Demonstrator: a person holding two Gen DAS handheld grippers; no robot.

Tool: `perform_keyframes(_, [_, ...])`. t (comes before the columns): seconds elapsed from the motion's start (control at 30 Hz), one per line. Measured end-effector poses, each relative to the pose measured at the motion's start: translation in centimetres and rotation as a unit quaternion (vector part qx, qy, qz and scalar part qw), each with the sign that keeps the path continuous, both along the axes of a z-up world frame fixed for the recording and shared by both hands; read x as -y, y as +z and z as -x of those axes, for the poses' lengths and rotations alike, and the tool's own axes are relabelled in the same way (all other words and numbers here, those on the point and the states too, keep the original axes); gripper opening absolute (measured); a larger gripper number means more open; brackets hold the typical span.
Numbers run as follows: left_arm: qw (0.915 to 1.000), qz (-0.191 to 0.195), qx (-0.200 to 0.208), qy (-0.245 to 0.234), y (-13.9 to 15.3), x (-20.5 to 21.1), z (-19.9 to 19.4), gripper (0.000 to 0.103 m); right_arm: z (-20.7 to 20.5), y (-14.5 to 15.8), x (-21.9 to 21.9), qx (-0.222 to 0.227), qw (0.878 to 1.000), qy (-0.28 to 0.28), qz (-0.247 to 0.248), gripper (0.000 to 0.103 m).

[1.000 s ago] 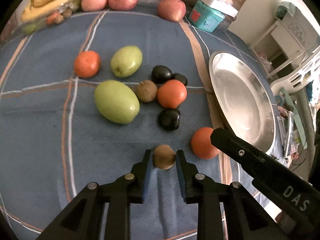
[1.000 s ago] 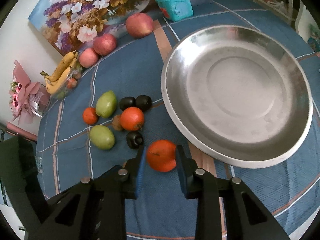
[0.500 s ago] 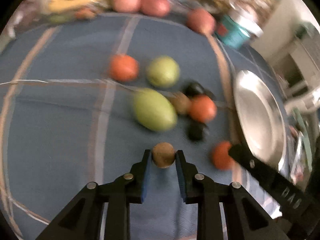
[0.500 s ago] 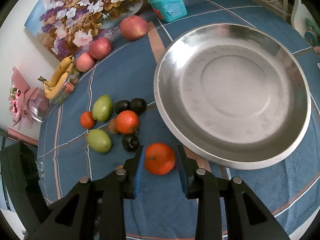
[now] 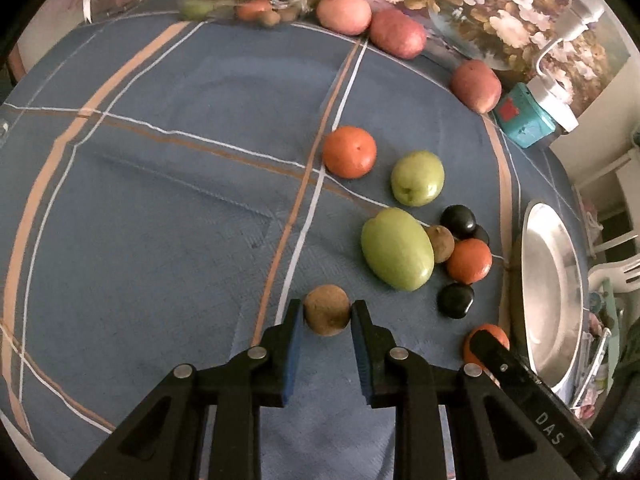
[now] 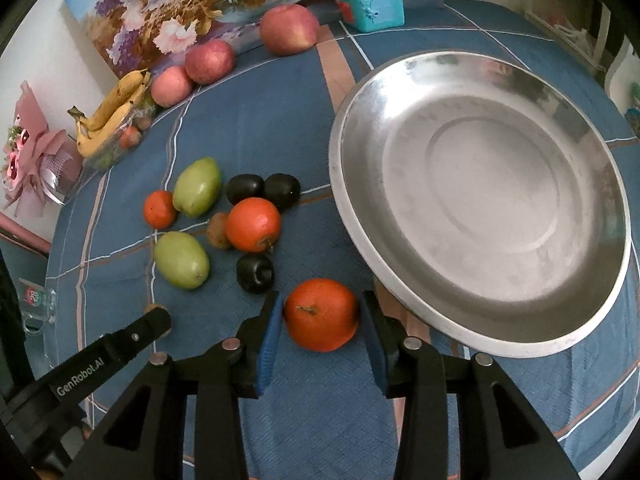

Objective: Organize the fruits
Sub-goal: 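Lift the kiwi and orange and carry both over the steel plate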

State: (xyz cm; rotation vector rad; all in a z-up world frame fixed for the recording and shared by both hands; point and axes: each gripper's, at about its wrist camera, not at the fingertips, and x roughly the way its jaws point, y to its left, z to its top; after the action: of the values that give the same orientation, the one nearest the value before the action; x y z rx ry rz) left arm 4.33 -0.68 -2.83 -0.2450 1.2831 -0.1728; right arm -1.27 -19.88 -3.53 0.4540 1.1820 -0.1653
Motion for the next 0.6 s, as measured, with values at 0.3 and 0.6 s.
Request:
perform_keyframes(0.3, [0.9996, 0.003, 0.023, 0.018, 1.2, -1.5, -0.5, 0.026, 0.2, 0.4, 0.0, 0.013, 0.999, 0.000, -0.038, 0.041])
perform_keyframes(0.6, [0.9971, 0.014, 0.046, 0.060, 2.8, -2.6, -2.2, 0.026, -1.7, 5.8, -2.2, 0.061, 0.997, 0.023, 0.034, 0.041])
